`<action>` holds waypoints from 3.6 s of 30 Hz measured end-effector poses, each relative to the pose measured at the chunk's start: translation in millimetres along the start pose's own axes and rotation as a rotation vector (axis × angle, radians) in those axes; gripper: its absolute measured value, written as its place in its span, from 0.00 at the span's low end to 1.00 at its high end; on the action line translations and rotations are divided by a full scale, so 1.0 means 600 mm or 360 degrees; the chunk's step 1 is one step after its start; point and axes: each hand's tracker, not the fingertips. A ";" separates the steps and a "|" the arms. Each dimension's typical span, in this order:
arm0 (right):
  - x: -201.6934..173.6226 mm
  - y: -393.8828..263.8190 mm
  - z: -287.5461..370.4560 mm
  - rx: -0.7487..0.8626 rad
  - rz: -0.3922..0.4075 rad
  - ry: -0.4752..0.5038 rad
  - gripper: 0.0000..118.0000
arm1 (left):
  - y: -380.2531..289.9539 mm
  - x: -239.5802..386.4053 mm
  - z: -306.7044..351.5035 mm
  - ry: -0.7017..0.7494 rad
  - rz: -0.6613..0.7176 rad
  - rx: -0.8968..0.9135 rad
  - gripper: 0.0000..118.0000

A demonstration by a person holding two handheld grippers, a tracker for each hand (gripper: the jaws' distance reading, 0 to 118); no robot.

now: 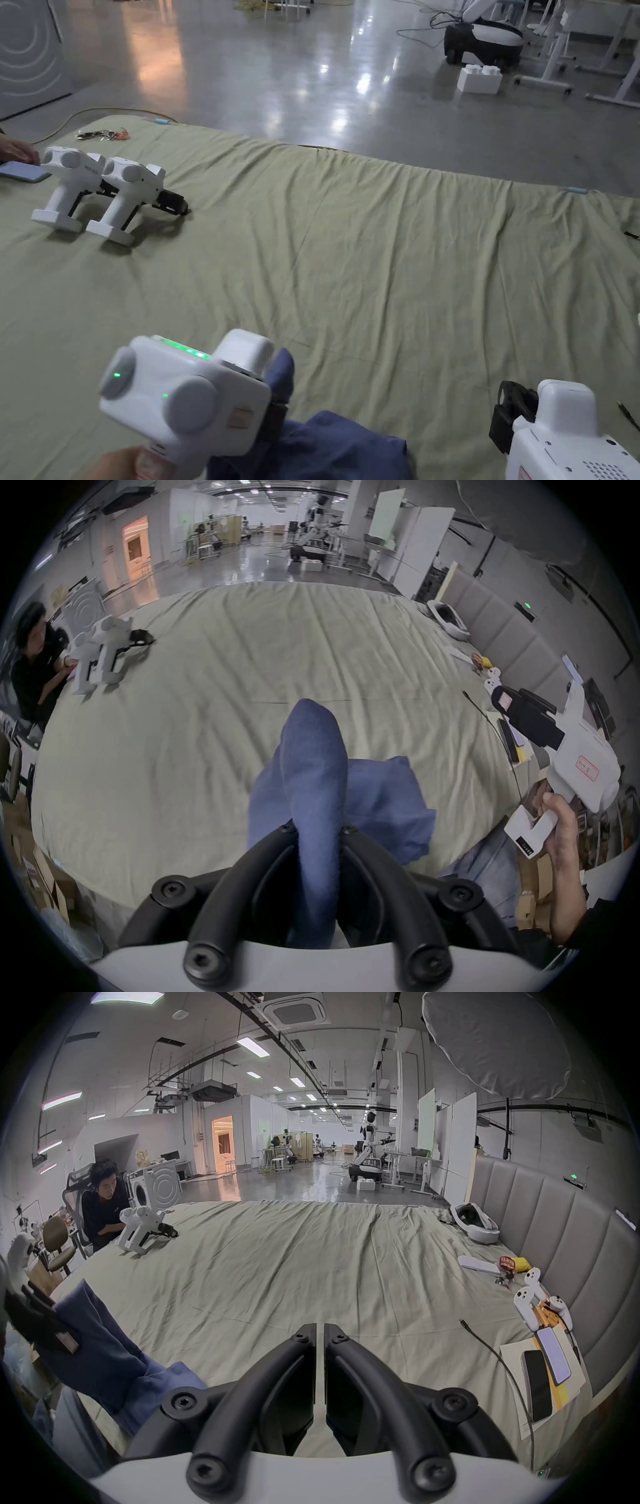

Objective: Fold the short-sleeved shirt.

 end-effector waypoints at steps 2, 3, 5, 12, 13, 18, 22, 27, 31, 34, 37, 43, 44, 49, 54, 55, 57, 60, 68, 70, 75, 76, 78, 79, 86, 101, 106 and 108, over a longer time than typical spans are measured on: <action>0.005 -0.004 0.001 -0.0008 -0.0011 -0.0007 0.05 | 0.002 0.025 -0.025 -0.0081 -0.0005 -0.0050 0.14; 0.008 -0.005 0.002 -0.0010 -0.0016 -0.0012 0.05 | 0.001 0.038 -0.038 -0.0103 0.0004 -0.0051 0.14; 0.013 -0.009 0.004 -0.0018 -0.0020 -0.0022 0.05 | -0.001 0.066 -0.062 -0.0127 -0.0001 -0.0076 0.14; 0.030 -0.015 0.009 -0.0037 -0.0064 -0.0059 0.05 | -0.026 0.132 -0.183 -0.0038 -0.0014 -0.0211 0.14; 0.032 -0.017 0.009 -0.0037 -0.0066 -0.0064 0.05 | -0.029 0.134 -0.192 -0.0032 0.0013 -0.0212 0.14; 0.039 -0.019 0.012 -0.0051 -0.0067 -0.0076 0.05 | -0.023 0.121 -0.179 -0.0183 0.0183 -0.0192 0.37; 0.044 -0.018 0.014 -0.0053 -0.0072 -0.0080 0.05 | -0.008 0.086 -0.126 -0.0465 0.0295 -0.0123 0.54; 0.045 -0.016 0.015 -0.0049 -0.0074 -0.0079 0.05 | 0.004 0.049 -0.078 -0.0448 0.0324 0.0096 0.50; 0.044 -0.020 0.014 -0.0059 -0.0076 -0.0074 0.05 | -0.002 0.055 -0.127 -0.0381 0.0300 -0.0041 0.07; 0.044 -0.027 0.013 -0.0068 -0.0081 -0.0072 0.05 | -0.025 0.069 -0.182 -0.0486 0.0293 -0.0205 0.07; 0.045 -0.032 0.014 -0.0076 -0.0080 -0.0078 0.05 | -0.045 0.090 -0.219 -0.0518 0.0300 -0.0233 0.07; 0.048 -0.035 0.017 -0.0079 -0.0088 -0.0089 0.05 | -0.077 0.117 -0.254 -0.0527 0.0271 -0.0115 0.06; 0.048 -0.034 0.017 -0.0075 -0.0089 -0.0088 0.05 | -0.081 0.118 -0.257 -0.0518 0.0257 -0.0101 0.06; 0.035 -0.023 0.029 0.0011 -0.0048 -0.0088 0.05 | -0.078 0.099 -0.240 -0.0577 0.0191 -0.0049 0.06; 0.016 0.016 0.041 0.0164 -0.0023 -0.0100 0.05 | -0.020 0.084 -0.111 -0.0386 -0.0066 0.0534 0.06; 0.010 0.027 0.045 0.0236 -0.0033 -0.0106 0.05 | -0.009 0.080 -0.079 -0.0298 -0.0116 0.0708 0.06; 0.000 0.045 0.052 0.0322 -0.0028 -0.0134 0.05 | 0.006 0.073 -0.024 -0.0109 -0.0194 0.1006 0.06; -0.017 0.070 0.066 0.0475 -0.0006 -0.0179 0.05 | 0.019 0.057 0.044 0.0174 -0.0207 0.1358 0.06; -0.051 0.091 0.090 0.0691 0.0032 -0.0267 0.05 | -0.005 0.008 0.103 0.0641 -0.0082 0.1730 0.06; -0.054 0.085 0.090 0.0697 0.0036 -0.0265 0.05 | -0.012 -0.007 0.098 0.0666 -0.0068 0.1697 0.06; -0.070 0.065 0.095 0.0557 0.0009 -0.0166 0.05 | -0.030 -0.046 0.099 0.0623 0.0033 0.1584 0.06; -0.079 0.051 0.095 0.0501 -0.0007 -0.0106 0.05 | -0.036 -0.054 0.097 0.0623 0.0037 0.1561 0.06; -0.102 0.018 0.093 0.0368 -0.0002 -0.0042 0.05 | -0.045 -0.070 0.091 0.0596 0.0051 0.1477 0.06; -0.118 -0.006 0.089 0.0282 0.0011 0.0019 0.05 | -0.052 -0.078 0.086 0.0586 0.0067 0.1436 0.06; -0.197 -0.167 0.027 -0.0246 0.0031 0.0203 0.05 | -0.115 -0.118 0.048 0.0494 0.0185 0.1158 0.06; -0.177 -0.234 -0.015 -0.0381 0.0012 0.0198 0.05 | -0.140 -0.192 -0.098 -0.0551 0.0463 0.0377 0.56; -0.169 -0.239 -0.015 -0.0380 0.0005 0.0213 0.05 | -0.141 -0.219 -0.196 -0.0701 0.0578 0.0042 0.65; -0.167 -0.239 -0.017 -0.0379 0.0005 0.0217 0.05 | -0.145 -0.229 -0.229 -0.0797 0.0626 -0.0027 0.66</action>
